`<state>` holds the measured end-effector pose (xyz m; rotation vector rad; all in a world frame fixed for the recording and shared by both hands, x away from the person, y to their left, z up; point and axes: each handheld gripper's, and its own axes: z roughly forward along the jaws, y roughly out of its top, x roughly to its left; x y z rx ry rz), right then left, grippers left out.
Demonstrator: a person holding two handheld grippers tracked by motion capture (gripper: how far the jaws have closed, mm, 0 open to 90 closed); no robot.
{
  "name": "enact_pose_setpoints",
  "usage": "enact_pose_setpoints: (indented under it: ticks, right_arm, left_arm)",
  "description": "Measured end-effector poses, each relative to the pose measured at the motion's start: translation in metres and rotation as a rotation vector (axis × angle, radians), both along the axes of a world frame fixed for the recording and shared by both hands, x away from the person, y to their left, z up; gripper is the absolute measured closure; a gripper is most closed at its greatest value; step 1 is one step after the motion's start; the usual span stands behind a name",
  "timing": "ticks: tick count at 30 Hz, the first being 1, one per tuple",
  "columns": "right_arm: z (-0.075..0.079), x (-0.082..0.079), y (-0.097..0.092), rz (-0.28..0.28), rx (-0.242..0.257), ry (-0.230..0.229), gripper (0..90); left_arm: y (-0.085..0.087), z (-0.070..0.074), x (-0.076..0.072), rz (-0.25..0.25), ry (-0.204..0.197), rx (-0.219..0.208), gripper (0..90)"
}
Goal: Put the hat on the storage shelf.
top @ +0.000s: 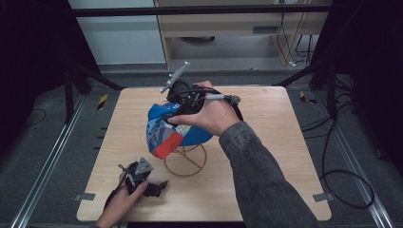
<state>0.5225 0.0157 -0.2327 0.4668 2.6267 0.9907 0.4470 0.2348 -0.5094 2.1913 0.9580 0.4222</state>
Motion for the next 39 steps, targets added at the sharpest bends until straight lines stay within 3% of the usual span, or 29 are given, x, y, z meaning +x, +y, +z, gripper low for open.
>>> enact_pose_setpoints:
  ticks: [10, 14, 28, 39]
  right_arm:
    - [0.002, -0.003, -0.002, -0.012, 0.003, 0.005, 9.6]
    - [0.003, -0.005, -0.002, -0.009, 0.000, 0.000, 6.5]
    - [0.011, -0.004, -0.011, -0.039, 0.022, -0.038, 5.5]
    - [0.018, -0.003, -0.024, -0.080, 0.075, -0.073, 6.1]
  left_arm:
    - [0.000, 0.000, 0.000, 0.000, 0.000, 0.000, 0.0]
    - [0.000, 0.000, 0.000, 0.000, 0.000, 0.000, 0.0]
    - [0.000, 0.000, 0.000, 0.002, -0.001, 0.000, 0.0]
    - [0.000, 0.000, 0.000, 0.000, 0.000, 0.000, 0.0]
